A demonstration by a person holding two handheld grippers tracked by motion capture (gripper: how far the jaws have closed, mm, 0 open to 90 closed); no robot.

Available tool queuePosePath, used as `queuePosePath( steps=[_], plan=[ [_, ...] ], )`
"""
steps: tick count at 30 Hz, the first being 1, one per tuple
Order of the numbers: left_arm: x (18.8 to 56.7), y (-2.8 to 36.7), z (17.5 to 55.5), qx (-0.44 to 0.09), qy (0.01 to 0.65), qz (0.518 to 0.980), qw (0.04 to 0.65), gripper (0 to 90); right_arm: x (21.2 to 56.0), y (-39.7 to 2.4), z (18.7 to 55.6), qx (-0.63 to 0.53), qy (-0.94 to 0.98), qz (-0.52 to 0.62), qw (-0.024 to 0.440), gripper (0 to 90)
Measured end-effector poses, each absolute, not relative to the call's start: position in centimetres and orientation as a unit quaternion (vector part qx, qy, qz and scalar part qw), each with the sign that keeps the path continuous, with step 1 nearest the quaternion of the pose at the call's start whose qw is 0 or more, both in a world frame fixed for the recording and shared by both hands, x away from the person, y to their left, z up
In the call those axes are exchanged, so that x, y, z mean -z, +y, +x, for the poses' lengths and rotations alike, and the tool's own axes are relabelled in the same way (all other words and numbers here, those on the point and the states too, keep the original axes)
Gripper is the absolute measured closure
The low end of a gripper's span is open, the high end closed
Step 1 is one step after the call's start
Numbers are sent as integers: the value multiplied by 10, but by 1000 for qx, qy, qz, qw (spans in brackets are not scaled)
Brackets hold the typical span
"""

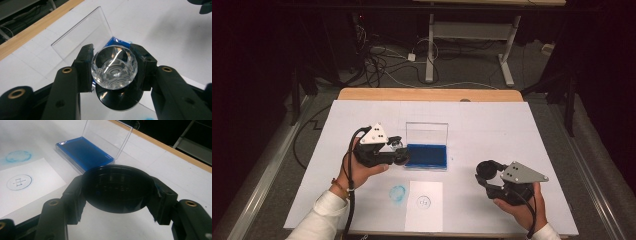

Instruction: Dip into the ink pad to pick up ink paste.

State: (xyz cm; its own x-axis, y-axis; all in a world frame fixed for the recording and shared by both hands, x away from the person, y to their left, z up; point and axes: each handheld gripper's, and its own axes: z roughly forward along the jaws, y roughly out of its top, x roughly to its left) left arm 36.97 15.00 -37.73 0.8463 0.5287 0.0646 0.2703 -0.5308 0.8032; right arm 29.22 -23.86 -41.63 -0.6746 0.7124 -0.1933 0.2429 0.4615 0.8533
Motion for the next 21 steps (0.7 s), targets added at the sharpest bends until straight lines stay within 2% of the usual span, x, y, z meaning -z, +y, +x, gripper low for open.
queuePosePath(
  steps=[9,21],
  plan=[
    [390,129,402,-131,242,874,401,551,420,-240,294,-419,811,301,275,387],
    [417,108,425,-111,258,883,376,550,421,-240,294,-418,812,299,276,387]
  ],
)
